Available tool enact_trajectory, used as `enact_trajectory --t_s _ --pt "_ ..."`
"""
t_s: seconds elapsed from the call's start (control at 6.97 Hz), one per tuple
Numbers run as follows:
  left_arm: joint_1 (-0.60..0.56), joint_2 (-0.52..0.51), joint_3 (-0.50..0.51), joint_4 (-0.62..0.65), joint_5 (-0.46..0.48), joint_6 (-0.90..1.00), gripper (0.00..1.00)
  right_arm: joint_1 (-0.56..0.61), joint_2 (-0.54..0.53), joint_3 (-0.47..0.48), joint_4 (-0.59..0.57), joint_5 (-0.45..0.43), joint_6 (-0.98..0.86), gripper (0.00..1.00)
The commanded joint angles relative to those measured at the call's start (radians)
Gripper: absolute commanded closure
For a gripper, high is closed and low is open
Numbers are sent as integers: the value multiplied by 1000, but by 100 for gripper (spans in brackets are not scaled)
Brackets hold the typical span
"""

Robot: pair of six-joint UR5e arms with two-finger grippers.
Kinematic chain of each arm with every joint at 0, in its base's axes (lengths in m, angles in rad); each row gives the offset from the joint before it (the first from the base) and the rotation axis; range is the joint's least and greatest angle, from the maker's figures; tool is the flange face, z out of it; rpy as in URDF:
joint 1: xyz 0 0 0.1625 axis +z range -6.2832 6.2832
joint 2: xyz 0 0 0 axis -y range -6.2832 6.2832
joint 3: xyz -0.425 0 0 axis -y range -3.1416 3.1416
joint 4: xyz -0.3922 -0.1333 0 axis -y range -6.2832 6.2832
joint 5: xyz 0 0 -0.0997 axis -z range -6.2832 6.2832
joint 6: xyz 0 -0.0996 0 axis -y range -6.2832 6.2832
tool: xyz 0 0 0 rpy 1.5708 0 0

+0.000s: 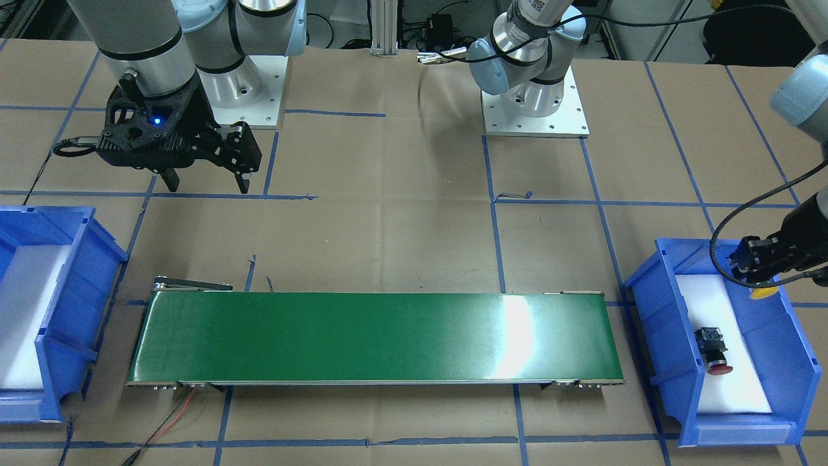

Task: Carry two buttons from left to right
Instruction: 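Lift the yellow button and place it on the conveyor belt with left gripper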

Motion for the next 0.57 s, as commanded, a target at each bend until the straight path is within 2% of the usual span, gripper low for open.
enact_trajectory --t_s 0.0,0.29,0.43 --pt "-90 1 132 -131 7 -40 97 0 -1 0 0 0 1 0" --pt "-251 -7 165 -145 10 -196 97 0 -1 0 0 -2 1 0" --pt "-339 -16 150 -133 9 -297 97 0 0 0 0 -2 0 0"
